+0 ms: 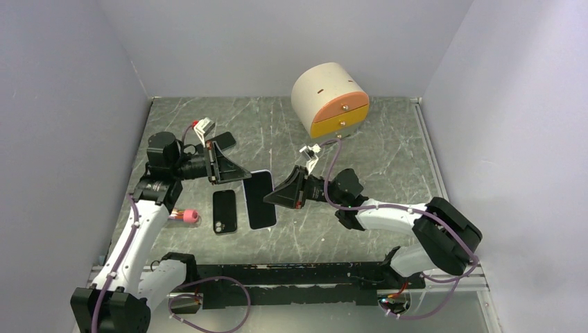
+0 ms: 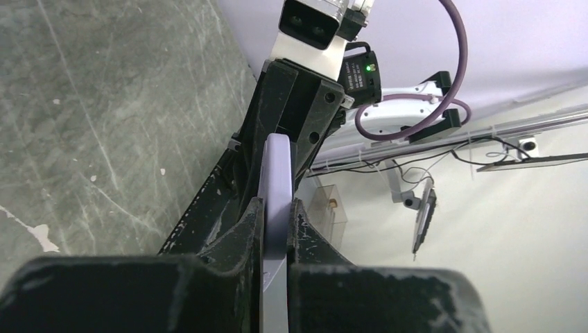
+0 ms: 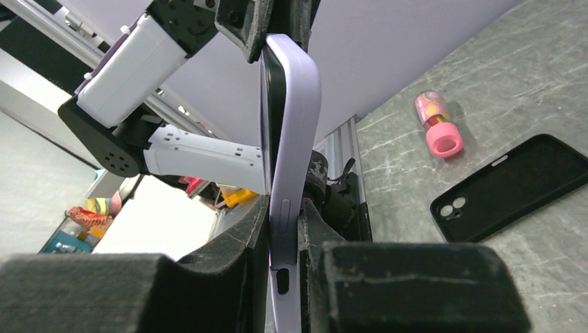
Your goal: Put the phone into the phone case
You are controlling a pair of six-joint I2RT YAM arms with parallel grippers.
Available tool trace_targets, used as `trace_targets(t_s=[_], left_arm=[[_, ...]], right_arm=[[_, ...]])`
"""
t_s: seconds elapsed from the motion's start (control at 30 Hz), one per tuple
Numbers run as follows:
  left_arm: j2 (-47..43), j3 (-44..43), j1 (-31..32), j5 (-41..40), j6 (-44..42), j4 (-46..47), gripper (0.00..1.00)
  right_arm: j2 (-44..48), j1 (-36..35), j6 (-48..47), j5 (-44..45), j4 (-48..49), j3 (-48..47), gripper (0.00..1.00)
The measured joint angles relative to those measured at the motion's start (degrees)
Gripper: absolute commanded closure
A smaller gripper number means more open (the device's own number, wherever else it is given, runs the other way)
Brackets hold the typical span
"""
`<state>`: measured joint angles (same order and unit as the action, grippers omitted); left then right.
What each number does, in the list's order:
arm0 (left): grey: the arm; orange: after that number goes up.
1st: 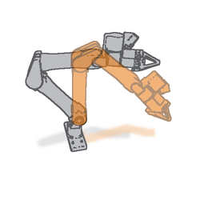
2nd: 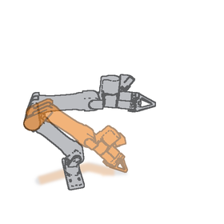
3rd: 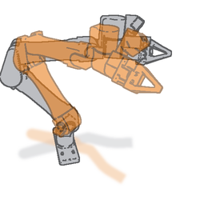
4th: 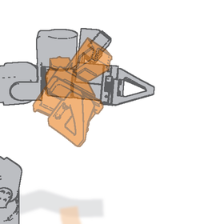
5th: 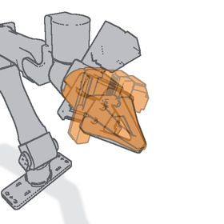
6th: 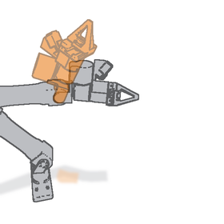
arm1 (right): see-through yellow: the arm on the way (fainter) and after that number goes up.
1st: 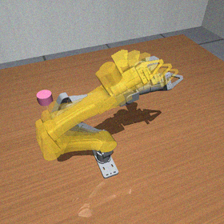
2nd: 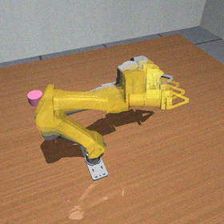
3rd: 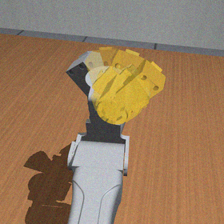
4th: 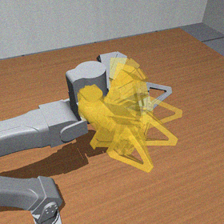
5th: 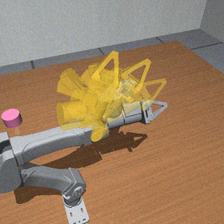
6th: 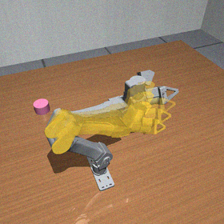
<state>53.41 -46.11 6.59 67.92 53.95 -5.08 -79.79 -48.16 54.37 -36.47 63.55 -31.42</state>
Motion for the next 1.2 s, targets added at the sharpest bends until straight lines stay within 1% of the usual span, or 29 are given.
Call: trace_targets(t_s=[0.03,0.13,0.17,0.23,0.33,0.47,0.6,0.8,0.93,1.03,1.07,1.1,1.2], left_arm=[[0.1,-1.0,0.1,-0.6,-2.1,-2.4,0.81],[0.0,-2.8,0.4,-1.7,-6.3,-7.0,0.5],[0.0,-3.0,0.4,-2.0,-6.5,-7.9,0.43],[0.0,-2.7,0.4,-2.0,-6.0,-9.0,0.35],[-0.7,-1.6,0.5,-2.0,-4.7,-8.5,0.31],[-2.0,0.6,0.5,-1.9,-2.6,-6.1,0.31],[-2.1,1.9,0.5,-1.9,-1.5,-4.2,0.34],[-1.8,3.1,0.8,-2.3,-0.6,-1.9,0.44],[-1.8,3.6,1.2,-3.2,-0.2,-1.1,0.44],[-1.8,3.8,1.5,-4.1,-0.1,-1.0,0.46],[-1.8,3.8,1.6,-4.3,-0.1,-0.8,0.47],[-1.8,3.8,1.7,-4.5,0.0,-0.6,0.52],[-1.8,3.8,2.1,-4.9,0.4,0.2,0.72]], right_arm=[[-0.2,0.0,0.2,0.1,0.0,0.0,1.0],[-0.2,0.0,0.2,0.1,0.5,0.0,1.0],[-0.2,0.0,0.0,0.2,0.8,0.0,1.0],[-0.2,0.0,-0.2,1.2,0.8,0.0,1.0],[-0.2,0.2,-0.2,3.0,1.0,0.0,1.0],[0.0,0.3,-0.2,4.7,1.4,0.0,1.0],[0.1,0.3,0.0,5.9,2.1,0.0,1.0],[0.0,0.3,0.7,7.0,3.5,0.0,1.0],[-0.6,0.3,1.4,7.5,4.5,-0.1,1.0],[-1.3,0.0,1.1,7.8,2.8,-1.0,1.0],[-1.4,-0.2,1.0,7.9,2.2,-1.2,1.0],[-1.4,-0.3,0.8,8.1,1.8,-1.4,1.0],[-1.4,-0.6,0.6,8.2,0.9,-1.7,1.0]])
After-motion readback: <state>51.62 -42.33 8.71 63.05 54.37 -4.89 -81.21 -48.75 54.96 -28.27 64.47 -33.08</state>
